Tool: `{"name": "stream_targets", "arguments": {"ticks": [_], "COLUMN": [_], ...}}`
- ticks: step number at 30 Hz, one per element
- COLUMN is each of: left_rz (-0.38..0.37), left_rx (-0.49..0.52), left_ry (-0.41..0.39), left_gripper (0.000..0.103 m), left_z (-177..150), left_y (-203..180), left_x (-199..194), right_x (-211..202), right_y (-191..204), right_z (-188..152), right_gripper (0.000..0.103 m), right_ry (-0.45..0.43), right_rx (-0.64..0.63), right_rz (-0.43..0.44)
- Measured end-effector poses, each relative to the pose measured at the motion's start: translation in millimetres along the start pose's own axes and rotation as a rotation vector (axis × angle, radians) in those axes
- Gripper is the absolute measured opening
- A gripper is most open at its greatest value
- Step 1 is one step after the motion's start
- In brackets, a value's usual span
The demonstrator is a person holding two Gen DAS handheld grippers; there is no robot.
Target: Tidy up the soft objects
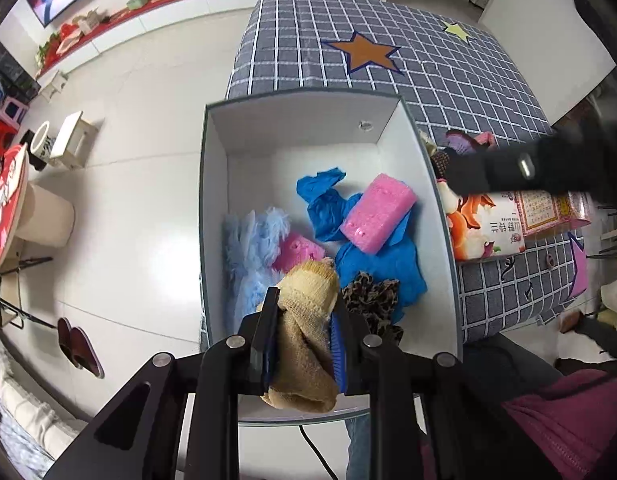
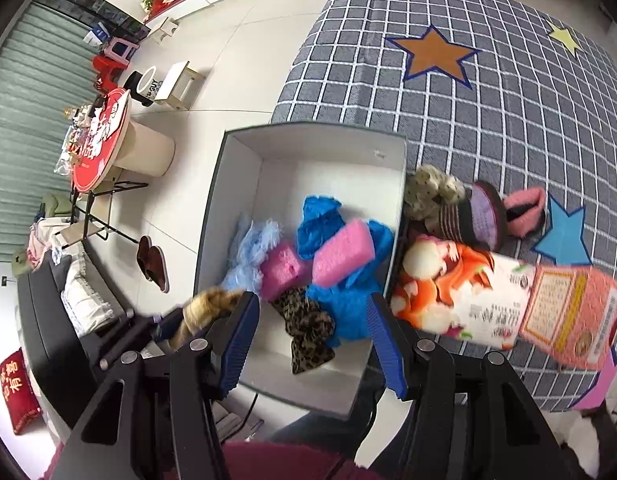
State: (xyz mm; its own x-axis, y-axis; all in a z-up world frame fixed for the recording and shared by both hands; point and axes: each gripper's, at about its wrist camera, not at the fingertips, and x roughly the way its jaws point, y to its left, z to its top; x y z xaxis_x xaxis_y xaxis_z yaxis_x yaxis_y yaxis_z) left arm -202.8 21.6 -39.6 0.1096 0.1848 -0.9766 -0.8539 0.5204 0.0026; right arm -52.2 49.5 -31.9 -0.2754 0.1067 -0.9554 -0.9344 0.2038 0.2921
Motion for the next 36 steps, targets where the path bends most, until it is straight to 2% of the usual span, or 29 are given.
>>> {"name": "stream_targets", "arguments": {"ticks": [7, 14, 16, 17, 18, 19, 20, 21, 23, 24, 25, 27, 29, 34, 36], "left_rz": [0.01, -0.008, -0.009, -0.009, -0.007, -0.004, -0.004, -0.011, -0.047, -0.065, -0.087, -0.143, -0.188, -0.202, -0.209], "left_rx": [0.021, 0.019, 0.031, 0.035, 0.039, 0.041, 0.041, 0.036, 0.012, -0.006, -0.025, -0.069, -0.104, -0.12, -0.119], "left_ry": [0.022, 0.03, 0.023, 0.022, 0.021, 0.021, 0.013, 0.0, -0.018, -0.024, -0.031, -0.049, -0.076, -0.084, -0.081], "left_gripper": [0.025, 0.026, 0.037, 0.053, 0.072, 0.08, 0.086, 0.086, 0.093, 0.103, 0.103, 0.103, 0.103, 0.103, 0.103], "left_z": [2, 7, 9, 9, 10, 11, 12, 13, 15, 16, 17, 21, 26, 47, 52], "left_y": [-1, -2, -6, -7, -9, -10, -11, -10, -8, -7, -5, -1, 1, -11, -17], "left_x": [10, 18, 18, 19, 19, 19, 18, 17, 13, 12, 11, 8, 4, 3, 2], "right_x": [13, 19, 19, 19, 20, 20, 19, 15, 9, 5, -1, -13, -31, -55, -50], "right_y": [0, 1, 1, 1, 0, -2, -5, -10, -20, -28, -36, -52, -74, -136, -155], "right_z": [30, 42, 44, 44, 44, 44, 45, 44, 44, 44, 45, 46, 49, 58, 63], "right_gripper": [0.058, 0.058, 0.059, 0.059, 0.067, 0.077, 0.098, 0.103, 0.103, 0.103, 0.103, 0.103, 0.103, 0.103, 0.103], "right_ry": [0.021, 0.048, 0.05, 0.055, 0.062, 0.07, 0.069, 0.056, 0.055, 0.06, 0.06, 0.049, 0.031, 0.042, 0.073], "right_rx": [0.062, 0.074, 0.07, 0.069, 0.069, 0.074, 0.083, 0.097, 0.111, 0.12, 0.128, 0.133, 0.133, 0.157, 0.188], "right_rz": [0.095, 0.117, 0.121, 0.128, 0.14, 0.149, 0.155, 0.159, 0.15, 0.145, 0.141, 0.118, 0.053, -0.172, -0.196]}}
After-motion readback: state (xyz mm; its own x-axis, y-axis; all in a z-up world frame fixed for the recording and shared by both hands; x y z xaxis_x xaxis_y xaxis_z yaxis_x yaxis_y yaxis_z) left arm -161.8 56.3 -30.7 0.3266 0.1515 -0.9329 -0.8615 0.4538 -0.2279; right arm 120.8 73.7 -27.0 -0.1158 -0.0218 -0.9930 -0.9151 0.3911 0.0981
